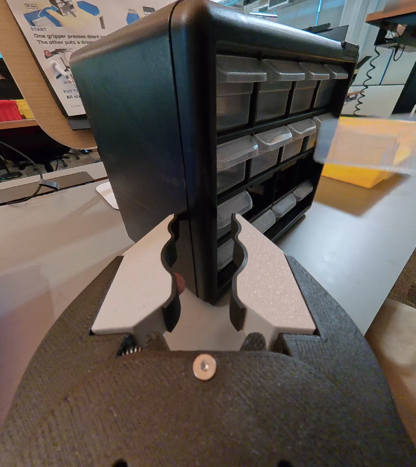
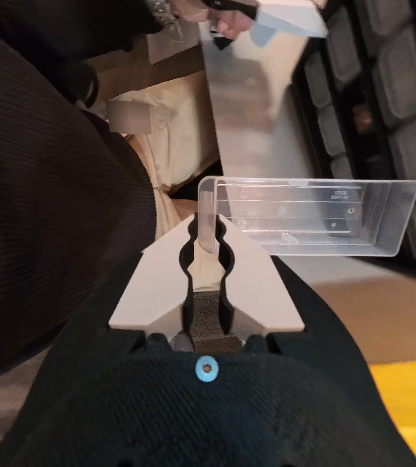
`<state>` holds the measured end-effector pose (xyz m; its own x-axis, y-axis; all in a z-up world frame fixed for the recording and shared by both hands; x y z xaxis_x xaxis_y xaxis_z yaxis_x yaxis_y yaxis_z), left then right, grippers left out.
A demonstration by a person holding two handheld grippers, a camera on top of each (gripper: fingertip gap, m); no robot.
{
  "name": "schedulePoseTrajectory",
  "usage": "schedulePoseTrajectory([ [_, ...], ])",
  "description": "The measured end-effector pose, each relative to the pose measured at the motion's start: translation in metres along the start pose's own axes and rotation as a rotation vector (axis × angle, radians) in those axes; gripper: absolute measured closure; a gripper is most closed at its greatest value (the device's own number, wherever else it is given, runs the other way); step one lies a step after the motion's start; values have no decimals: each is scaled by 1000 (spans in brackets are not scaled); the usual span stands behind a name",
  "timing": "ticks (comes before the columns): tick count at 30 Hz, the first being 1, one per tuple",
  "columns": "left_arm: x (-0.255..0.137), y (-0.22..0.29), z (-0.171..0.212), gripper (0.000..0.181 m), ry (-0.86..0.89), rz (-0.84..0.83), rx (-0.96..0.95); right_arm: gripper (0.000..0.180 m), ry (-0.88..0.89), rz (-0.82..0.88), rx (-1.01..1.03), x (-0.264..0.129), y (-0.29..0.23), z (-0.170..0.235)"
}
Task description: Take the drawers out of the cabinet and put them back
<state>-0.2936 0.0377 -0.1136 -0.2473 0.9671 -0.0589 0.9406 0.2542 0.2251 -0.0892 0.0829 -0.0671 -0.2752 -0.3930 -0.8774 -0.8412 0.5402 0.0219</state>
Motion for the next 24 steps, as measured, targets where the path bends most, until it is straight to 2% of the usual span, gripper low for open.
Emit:
schedulePoseTrajectory([
  [6, 1, 0, 0, 144, 2, -12, 6, 168, 72, 269, 273, -86, 33, 65],
  [10, 1, -1, 0, 145, 5, -22, 10, 168, 91, 480, 560, -136, 93, 147],
  [12, 1, -1, 0, 145, 5, -26, 14, 168, 92, 552, 730, -147, 124, 194],
  [15, 2, -1, 0, 145, 5, -28, 17, 168, 33, 550, 923, -134, 155, 255],
  [17, 2, -1, 0, 144, 4, -29, 19, 168, -11, 525, 1002, -118, 168, 283],
  [24, 3, -3, 1, 145, 2, -29, 23, 168, -138, 412, 1128, -61, 198, 327],
])
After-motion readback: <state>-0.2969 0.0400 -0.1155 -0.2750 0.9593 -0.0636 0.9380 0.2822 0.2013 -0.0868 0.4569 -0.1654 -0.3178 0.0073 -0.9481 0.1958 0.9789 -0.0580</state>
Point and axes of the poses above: each gripper's, where its closed fingertips meet, x out along the fingers, z out of its underside, y = z × x across the jaws, the point moved 1 cm from there along -x, back along the fingers, and after that the axes turned 15 degrees about -x, right-handed, at the moved point
